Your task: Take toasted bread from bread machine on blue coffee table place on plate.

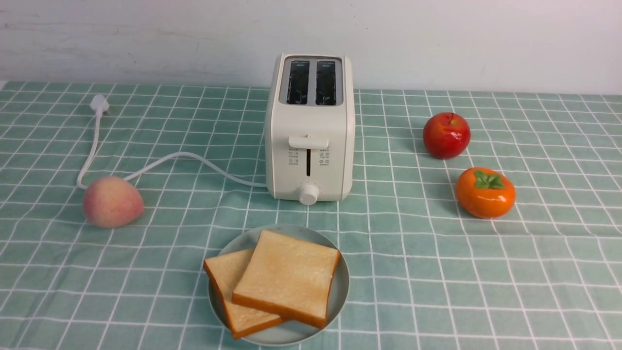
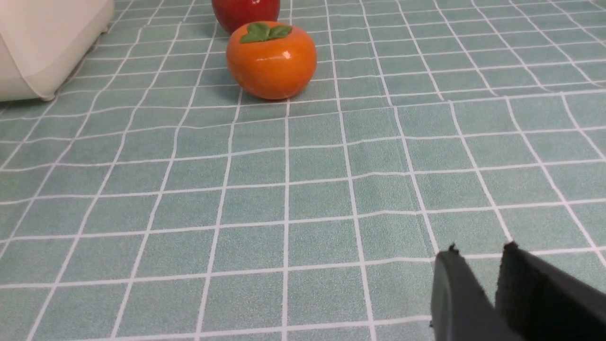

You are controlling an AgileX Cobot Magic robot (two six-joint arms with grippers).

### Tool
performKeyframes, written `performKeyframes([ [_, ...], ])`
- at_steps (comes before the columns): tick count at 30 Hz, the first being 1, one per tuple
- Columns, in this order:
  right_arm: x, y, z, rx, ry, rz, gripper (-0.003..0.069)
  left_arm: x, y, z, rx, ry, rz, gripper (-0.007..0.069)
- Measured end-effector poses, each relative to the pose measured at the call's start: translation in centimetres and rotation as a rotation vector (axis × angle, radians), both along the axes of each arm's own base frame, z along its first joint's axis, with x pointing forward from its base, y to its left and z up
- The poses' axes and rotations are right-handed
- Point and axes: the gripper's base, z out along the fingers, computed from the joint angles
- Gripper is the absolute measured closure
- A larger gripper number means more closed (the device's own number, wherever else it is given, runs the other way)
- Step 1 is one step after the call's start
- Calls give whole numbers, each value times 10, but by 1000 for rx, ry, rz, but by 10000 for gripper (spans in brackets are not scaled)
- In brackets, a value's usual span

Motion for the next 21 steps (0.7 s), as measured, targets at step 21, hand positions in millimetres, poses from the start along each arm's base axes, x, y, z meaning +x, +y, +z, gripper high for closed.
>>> performKeyframes([
  [21, 0, 0, 0, 0, 0, 0, 485, 0, 0, 0, 0, 0, 0, 518],
])
